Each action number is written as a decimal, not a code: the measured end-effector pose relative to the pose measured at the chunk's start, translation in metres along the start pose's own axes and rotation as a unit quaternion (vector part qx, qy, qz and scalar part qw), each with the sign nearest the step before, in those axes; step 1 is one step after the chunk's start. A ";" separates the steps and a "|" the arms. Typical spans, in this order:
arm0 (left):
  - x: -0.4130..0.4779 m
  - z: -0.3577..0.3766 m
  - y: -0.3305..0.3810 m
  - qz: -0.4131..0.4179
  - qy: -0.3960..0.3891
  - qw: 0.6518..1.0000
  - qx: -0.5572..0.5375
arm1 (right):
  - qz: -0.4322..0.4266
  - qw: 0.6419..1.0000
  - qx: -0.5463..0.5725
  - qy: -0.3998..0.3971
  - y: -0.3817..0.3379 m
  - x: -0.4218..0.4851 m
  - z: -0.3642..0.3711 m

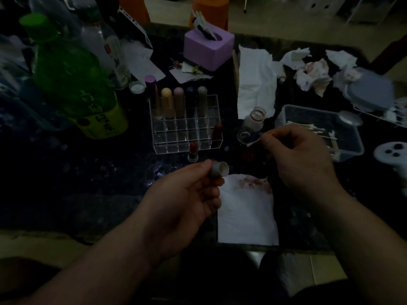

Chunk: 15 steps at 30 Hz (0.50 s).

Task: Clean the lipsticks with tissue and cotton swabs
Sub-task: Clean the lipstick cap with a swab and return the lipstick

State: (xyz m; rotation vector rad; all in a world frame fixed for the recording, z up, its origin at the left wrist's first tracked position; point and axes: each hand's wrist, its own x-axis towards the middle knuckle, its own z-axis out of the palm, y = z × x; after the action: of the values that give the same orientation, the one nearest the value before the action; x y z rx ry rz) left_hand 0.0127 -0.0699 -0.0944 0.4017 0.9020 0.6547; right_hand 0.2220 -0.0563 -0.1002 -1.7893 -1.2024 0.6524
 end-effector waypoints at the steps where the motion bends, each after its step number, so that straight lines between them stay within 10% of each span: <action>1: 0.000 0.000 0.001 -0.003 -0.002 1.000 -0.008 | -0.006 1.000 0.026 -0.003 -0.008 -0.005 -0.003; 15: -0.011 0.016 0.003 -0.031 -0.020 0.999 -0.035 | -0.181 0.969 0.134 -0.098 -0.038 -0.058 -0.026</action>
State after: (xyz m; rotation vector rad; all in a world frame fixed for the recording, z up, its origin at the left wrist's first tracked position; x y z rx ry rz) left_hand 0.0205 -0.0759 -0.0772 0.3219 0.8481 0.6170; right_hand 0.2018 -0.1127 -0.0564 -1.2606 -1.4529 0.7475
